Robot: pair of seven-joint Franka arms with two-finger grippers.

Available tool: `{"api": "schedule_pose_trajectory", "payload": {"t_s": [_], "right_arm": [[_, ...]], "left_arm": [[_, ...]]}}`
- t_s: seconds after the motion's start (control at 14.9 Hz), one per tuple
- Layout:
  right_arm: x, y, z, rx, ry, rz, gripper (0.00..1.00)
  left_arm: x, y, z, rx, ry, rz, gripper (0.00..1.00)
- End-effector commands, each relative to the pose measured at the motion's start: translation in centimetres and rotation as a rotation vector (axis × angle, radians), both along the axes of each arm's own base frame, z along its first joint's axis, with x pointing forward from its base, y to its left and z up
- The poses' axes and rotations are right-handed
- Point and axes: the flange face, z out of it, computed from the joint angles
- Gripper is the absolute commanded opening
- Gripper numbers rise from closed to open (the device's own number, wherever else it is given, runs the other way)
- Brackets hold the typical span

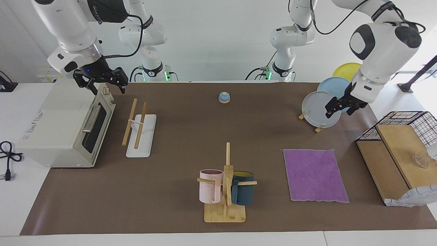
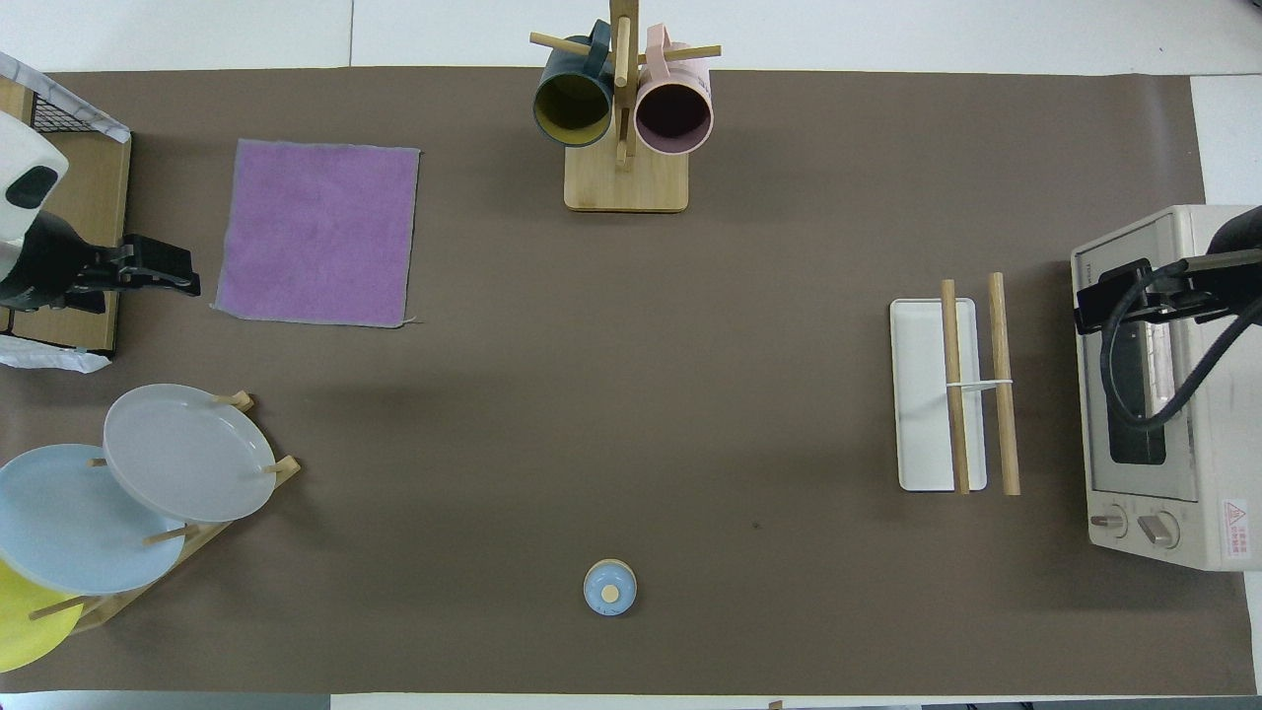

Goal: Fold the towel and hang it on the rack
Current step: 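Move the left gripper to the near edge of the purple towel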

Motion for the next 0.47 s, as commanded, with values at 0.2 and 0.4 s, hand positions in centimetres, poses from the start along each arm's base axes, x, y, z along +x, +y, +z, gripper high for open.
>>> {"api": "schedule_pose_trajectory", "payload": {"t_s": [0.2, 0.4], "right_arm": [[-1.4, 0.0, -0.6, 0.012, 0.022, 0.021, 1.0], [-1.5, -0.1, -0.7, 0.013, 0.022, 0.021, 1.0]], "left_arm": [[3.3, 5.1, -12.6, -0.027, -0.013, 0.037, 1.0], [4.1, 5.1, -16.3, -0.071, -0.017, 0.073, 0.99]]}}
